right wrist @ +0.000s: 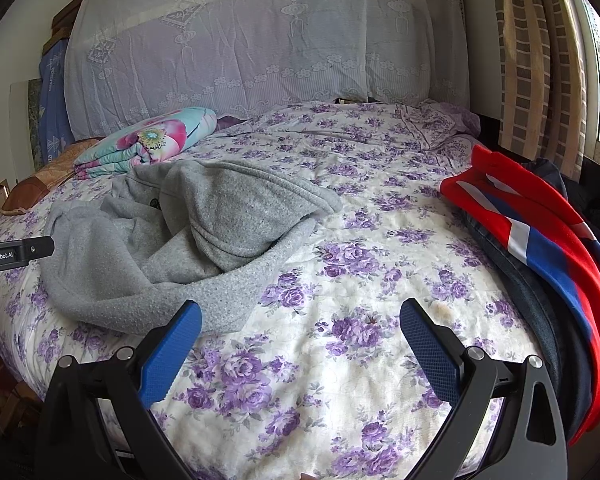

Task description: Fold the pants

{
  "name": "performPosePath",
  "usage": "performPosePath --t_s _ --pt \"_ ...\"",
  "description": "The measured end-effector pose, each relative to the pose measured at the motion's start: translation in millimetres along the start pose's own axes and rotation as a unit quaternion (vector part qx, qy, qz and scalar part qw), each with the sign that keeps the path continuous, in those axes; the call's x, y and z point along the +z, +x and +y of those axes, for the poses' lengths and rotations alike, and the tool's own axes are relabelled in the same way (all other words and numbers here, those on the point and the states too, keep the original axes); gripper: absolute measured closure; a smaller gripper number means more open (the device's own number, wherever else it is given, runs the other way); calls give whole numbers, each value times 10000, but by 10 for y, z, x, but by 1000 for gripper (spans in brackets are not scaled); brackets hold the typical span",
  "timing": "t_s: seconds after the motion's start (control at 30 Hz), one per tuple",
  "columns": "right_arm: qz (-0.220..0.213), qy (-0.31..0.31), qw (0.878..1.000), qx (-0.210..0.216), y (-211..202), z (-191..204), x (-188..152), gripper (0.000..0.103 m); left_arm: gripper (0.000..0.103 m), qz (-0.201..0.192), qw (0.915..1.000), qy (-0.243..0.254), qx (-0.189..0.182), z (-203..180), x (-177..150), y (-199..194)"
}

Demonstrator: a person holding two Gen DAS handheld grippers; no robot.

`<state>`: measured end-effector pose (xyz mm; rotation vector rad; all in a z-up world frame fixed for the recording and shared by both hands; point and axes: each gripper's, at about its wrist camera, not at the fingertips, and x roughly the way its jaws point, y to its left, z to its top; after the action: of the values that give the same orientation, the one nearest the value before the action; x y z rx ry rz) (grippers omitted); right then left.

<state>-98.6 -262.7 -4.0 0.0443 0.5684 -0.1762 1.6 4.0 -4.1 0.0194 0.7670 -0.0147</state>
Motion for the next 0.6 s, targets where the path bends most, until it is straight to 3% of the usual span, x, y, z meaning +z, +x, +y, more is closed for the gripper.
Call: performPosePath --t_s 0.6 --pt "-1 -11 10000 6 5 -1 1 3 5 2 10000 28 4 -28 7 -30"
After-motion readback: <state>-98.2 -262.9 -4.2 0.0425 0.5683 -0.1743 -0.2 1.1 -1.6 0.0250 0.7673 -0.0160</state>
